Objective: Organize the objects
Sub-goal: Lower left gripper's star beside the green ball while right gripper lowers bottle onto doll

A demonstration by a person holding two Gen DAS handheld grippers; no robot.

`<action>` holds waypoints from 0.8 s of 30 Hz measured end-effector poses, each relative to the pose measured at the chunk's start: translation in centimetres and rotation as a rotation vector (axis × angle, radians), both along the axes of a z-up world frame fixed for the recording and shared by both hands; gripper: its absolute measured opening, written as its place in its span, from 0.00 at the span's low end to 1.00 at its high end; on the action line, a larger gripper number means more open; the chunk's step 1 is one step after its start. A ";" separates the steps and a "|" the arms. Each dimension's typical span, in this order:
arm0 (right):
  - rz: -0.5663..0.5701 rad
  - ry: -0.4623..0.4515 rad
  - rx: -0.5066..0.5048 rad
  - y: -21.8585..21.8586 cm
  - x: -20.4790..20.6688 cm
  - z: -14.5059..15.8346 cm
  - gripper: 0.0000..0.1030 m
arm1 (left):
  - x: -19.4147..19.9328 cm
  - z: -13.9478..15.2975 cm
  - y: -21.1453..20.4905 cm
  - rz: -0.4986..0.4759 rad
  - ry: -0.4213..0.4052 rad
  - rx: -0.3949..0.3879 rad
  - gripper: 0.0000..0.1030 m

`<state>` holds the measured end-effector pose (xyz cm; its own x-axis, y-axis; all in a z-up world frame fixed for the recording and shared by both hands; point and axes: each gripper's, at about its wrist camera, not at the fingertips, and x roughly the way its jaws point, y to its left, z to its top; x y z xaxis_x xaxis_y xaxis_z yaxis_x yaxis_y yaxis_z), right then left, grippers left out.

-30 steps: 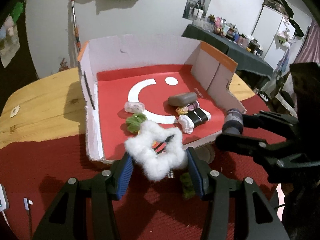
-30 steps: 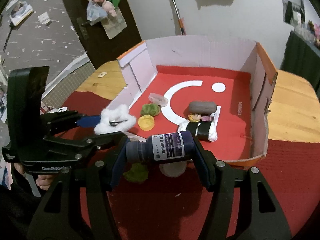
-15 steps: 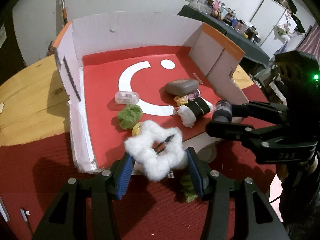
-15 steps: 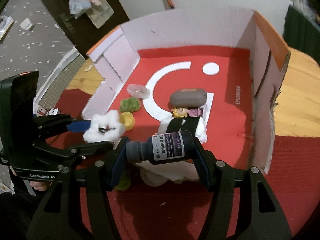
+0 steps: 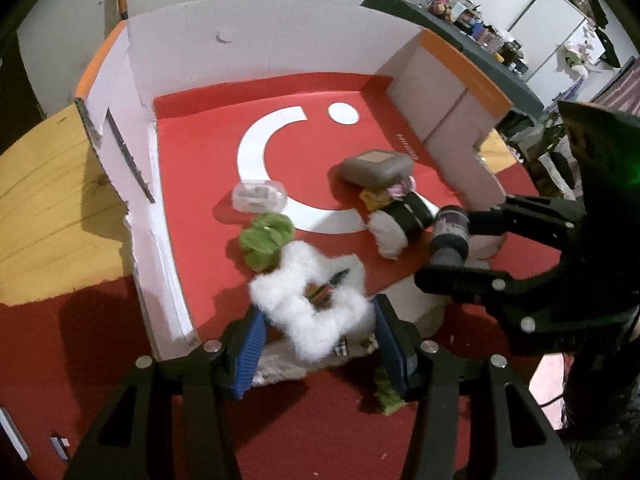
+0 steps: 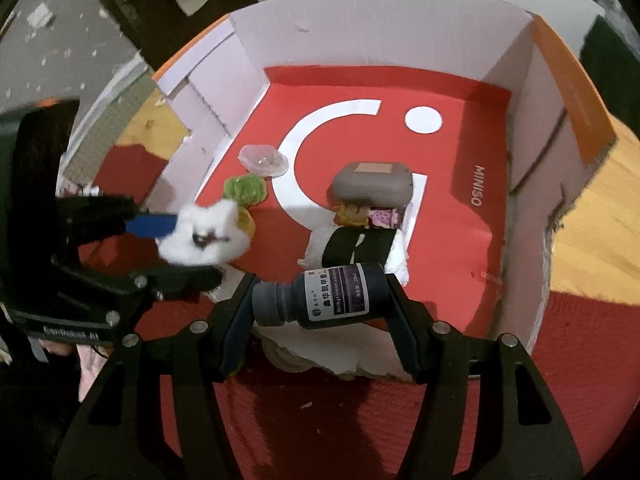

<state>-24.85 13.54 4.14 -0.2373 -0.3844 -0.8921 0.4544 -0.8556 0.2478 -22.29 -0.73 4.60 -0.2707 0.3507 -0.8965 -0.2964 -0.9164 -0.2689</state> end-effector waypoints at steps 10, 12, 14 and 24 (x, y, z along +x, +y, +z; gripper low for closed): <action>-0.017 0.055 -0.015 -0.1 -0.3 -1.0 0.58 | -1.2 -0.5 -0.2 0.056 0.070 -0.051 0.53; -0.030 0.074 -0.009 0.1 -0.3 -1.0 0.58 | -1.3 -0.6 0.2 0.057 0.088 -0.068 0.53; -0.045 0.097 -0.015 0.4 -0.3 -1.0 0.58 | -1.3 -0.7 0.7 0.052 0.090 -0.063 0.53; -0.011 0.098 -0.035 0.8 0.4 -0.1 0.58 | 0.1 0.2 0.4 0.040 0.100 -0.013 0.53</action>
<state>-24.46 14.33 4.03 -0.3267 -0.4122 -0.8505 0.4686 -0.8521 0.2330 -22.19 -0.29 4.84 -0.3729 0.3263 -0.8686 -0.2839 -0.9314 -0.2280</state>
